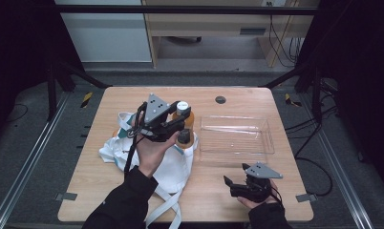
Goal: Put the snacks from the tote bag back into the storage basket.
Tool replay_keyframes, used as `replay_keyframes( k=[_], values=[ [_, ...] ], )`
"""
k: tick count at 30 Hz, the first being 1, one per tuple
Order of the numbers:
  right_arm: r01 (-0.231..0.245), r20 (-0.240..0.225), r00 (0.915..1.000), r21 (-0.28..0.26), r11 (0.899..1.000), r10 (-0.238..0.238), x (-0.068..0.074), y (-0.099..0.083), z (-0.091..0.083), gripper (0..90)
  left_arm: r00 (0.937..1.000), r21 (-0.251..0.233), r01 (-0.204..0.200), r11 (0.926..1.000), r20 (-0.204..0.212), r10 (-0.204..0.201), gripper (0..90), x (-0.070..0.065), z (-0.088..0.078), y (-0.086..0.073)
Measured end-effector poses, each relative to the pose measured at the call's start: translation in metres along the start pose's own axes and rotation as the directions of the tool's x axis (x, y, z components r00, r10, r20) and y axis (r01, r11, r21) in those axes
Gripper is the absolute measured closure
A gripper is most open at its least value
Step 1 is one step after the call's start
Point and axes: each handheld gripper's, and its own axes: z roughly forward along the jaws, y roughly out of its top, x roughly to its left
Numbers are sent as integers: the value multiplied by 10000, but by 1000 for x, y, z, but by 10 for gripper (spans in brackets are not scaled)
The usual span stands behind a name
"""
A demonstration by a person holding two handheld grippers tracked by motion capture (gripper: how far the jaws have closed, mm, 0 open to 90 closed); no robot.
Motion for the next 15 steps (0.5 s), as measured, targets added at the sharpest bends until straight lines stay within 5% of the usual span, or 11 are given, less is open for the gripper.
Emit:
replay_keyframes(
  k=[15],
  values=[
    [6,-50,10000,-29,10000,-6,0,0,0,181,9996,71,-88,9999,253,86,587,-17,26,1]
  ],
)
